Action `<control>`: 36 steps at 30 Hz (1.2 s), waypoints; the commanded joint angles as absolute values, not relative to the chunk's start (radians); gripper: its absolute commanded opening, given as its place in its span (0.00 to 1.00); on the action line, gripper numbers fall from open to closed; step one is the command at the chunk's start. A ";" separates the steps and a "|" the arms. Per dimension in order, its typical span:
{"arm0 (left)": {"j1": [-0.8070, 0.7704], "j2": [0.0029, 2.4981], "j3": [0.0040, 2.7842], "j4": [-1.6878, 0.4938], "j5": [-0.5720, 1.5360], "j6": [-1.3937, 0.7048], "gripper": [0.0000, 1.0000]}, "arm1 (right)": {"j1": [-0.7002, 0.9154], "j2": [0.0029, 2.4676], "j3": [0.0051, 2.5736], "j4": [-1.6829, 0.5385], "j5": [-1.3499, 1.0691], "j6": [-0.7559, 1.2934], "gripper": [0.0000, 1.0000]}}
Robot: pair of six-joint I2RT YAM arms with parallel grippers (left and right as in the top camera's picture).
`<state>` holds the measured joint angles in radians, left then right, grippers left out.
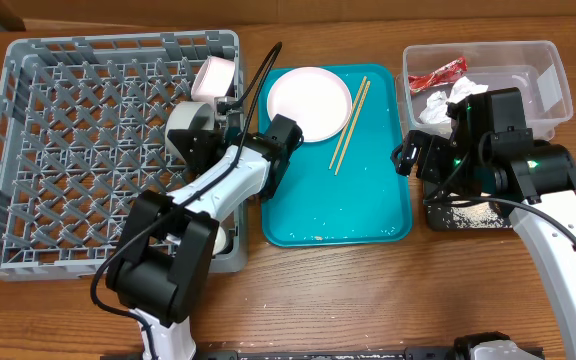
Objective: Sort waste into correct bins and load items into the dishwasher
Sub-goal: 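Carry the grey bowl left and set it into the dish rack, then move the left gripper to the pink plate and grasp its edge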
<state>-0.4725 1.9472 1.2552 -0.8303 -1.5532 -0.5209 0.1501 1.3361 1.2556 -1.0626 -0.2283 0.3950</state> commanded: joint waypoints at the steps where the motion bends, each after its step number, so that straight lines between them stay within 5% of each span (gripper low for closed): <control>1: -0.504 1.964 1.248 -0.837 -1.477 -0.489 0.24 | 0.144 1.332 1.275 -1.057 -0.221 0.392 1.00; 12: -0.563 1.956 1.290 -0.899 -1.224 -0.448 0.61 | 0.144 1.332 1.275 -1.058 -0.221 0.392 1.00; 20: -0.562 1.908 1.406 -1.012 -1.000 -0.430 0.75 | 0.144 1.332 1.275 -1.057 -0.221 0.392 1.00; 25: -0.561 1.874 1.539 -1.045 -0.865 -0.335 0.92 | 0.144 1.332 1.275 -1.057 -0.221 0.392 1.00; 30: -0.555 1.856 1.721 -1.054 -0.568 -0.257 1.00 | 0.144 1.332 1.275 -1.057 -0.221 0.392 1.00; 36: -0.555 1.870 1.768 -0.935 -0.189 -0.306 0.93 | 0.144 1.332 1.275 -1.057 -0.221 0.392 1.00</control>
